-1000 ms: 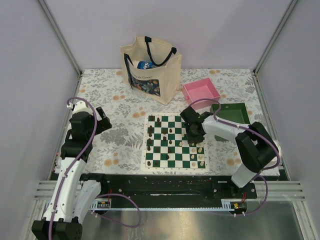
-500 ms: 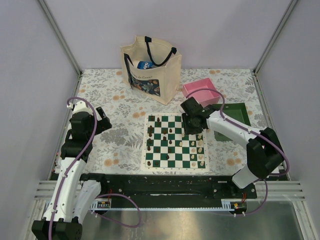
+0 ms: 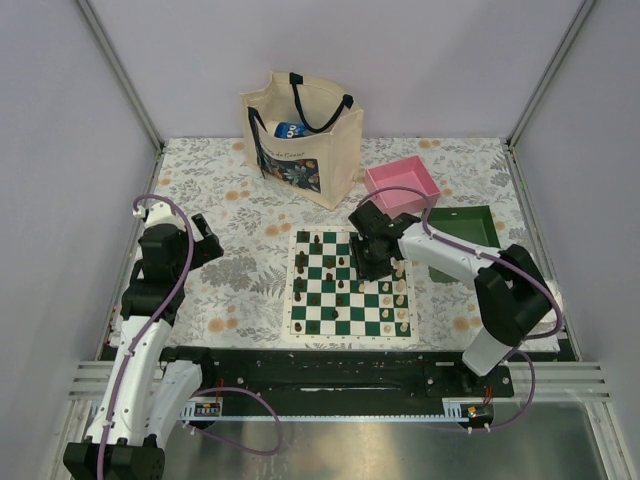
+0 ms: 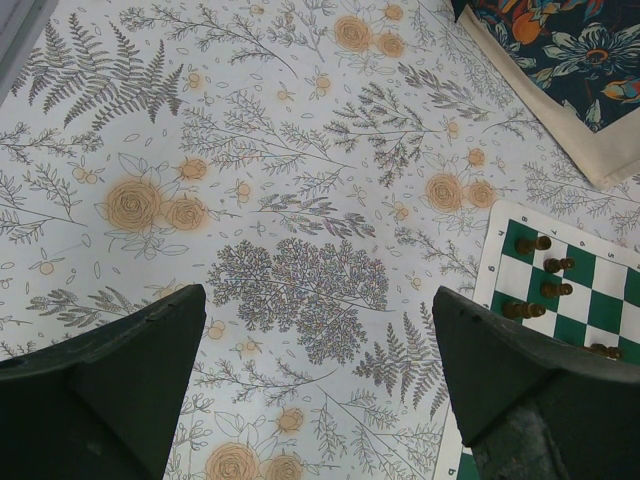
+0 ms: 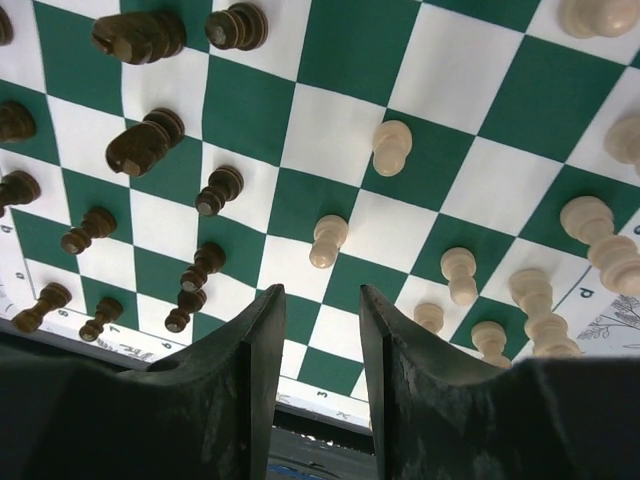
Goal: Set up the chess pieces on the board
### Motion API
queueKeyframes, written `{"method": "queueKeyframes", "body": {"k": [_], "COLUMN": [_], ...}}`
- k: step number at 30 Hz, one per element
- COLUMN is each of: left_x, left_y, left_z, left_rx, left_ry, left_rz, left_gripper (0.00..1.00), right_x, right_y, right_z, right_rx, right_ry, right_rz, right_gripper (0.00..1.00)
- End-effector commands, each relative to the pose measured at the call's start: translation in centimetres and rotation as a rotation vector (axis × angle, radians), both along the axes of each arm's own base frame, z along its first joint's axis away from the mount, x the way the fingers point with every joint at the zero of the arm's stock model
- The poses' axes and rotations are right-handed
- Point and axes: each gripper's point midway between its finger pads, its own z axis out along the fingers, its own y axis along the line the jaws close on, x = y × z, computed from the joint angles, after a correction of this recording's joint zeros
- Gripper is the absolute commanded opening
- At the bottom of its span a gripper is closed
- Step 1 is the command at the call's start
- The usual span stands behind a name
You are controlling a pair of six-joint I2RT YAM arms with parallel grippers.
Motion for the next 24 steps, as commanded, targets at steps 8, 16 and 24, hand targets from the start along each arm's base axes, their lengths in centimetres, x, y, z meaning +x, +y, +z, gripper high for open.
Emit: {"method": "queueKeyframes", "body": {"k": [8, 16, 24], "left_x": [0.6, 0.6, 0.6], "left_y": [0.2, 0.2, 0.2], "left_z": [1.7, 1.7, 1.7], "left_rx": [-0.005, -0.005, -0.006], "left_ry": [-0.066, -0.066, -0.065], "left_rz": [0.011, 0.011, 0.010], "left_gripper": [0.99, 0.99, 0.99], "right_x": [0.1, 0.5, 0.8], "right_y": [1.7, 1.8, 2.0], "right_z": [-1.9, -2.7, -2.7], "right_rx": [-0.020, -0.037, -0.034], "right_ry": [0.029, 0.032, 0.023], "right_rz": [0.027, 0.035, 0.032], "right_gripper": [0.45, 0.41, 0.32]}}
